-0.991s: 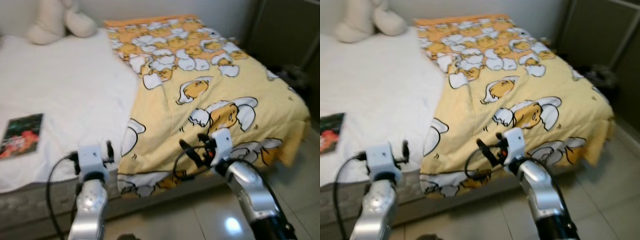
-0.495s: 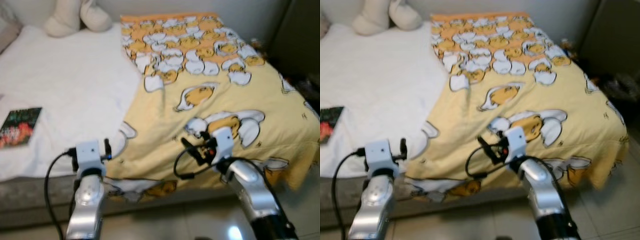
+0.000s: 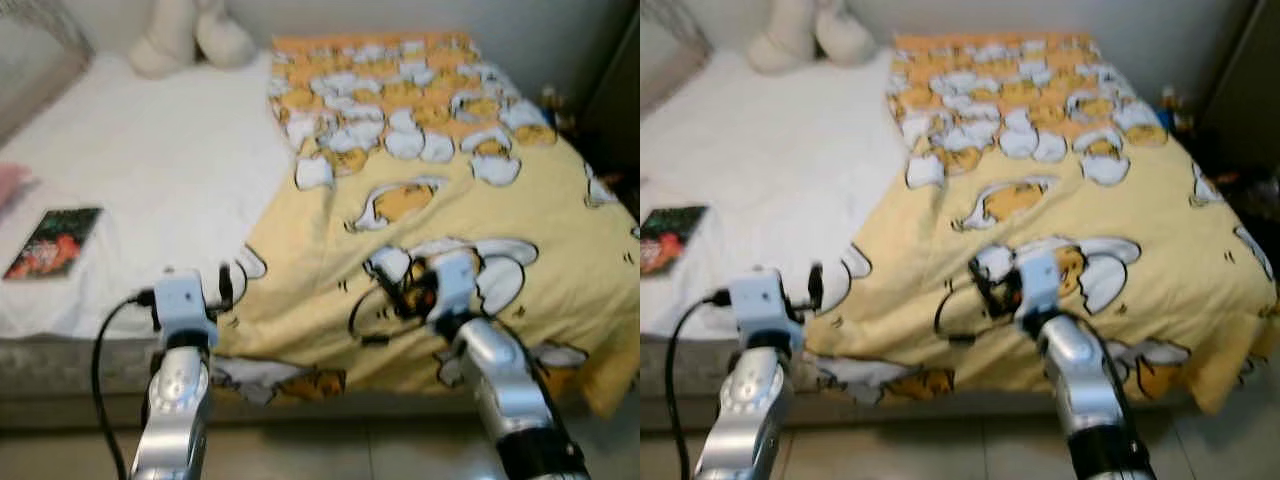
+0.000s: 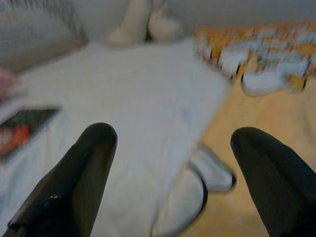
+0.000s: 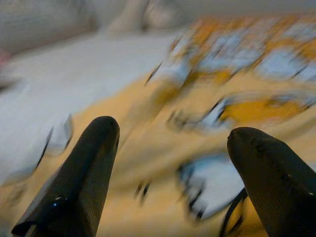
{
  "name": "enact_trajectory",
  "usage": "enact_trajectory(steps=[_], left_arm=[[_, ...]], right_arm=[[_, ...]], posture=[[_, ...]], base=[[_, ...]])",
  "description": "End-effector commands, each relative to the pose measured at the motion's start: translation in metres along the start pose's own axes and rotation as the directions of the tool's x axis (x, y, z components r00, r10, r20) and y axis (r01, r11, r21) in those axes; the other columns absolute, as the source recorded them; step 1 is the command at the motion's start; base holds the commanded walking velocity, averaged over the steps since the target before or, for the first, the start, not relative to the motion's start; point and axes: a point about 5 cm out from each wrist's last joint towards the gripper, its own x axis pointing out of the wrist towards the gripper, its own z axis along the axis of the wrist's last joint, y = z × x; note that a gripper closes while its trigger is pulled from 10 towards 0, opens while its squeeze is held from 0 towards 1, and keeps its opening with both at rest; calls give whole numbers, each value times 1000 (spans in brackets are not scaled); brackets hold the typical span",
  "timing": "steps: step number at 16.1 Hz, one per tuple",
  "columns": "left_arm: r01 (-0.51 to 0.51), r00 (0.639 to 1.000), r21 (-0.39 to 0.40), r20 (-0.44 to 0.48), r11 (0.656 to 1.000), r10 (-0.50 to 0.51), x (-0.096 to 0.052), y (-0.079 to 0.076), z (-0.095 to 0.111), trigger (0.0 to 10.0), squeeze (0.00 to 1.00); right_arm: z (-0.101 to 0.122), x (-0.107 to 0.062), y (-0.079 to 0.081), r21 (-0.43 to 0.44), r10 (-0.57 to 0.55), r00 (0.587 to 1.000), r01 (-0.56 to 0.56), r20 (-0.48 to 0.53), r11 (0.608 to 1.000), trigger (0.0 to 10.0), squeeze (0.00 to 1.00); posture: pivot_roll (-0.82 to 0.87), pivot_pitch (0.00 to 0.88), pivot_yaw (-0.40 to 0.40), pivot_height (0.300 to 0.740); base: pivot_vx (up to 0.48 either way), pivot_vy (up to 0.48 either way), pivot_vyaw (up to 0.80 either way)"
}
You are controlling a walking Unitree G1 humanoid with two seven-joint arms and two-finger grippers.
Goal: Clean up the room
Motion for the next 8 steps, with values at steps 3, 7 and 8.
enact_trajectory(steps=[3,7,8], left_arm=[[20,996,-19,92,1000,-18,-24,19,25,10000,0],[23,995,-19,96,1000,-21,-25,13,32,10000,0],[15,994,-29,108,999,-12,-24,11,36,10000,0]], right_arm=[[31,-12,-13,4,-161,974,162,158,987,10000,0],[7,-12,-6,12,-195,980,195,39,981,10000,0],[11,-3,-4,-12,-182,983,183,32,983,10000,0]], posture=[[-93,0,88,740],[-79,0,82,740],[-79,0,82,740]], base=[[459,0,0],[458,0,0],[458,0,0]])
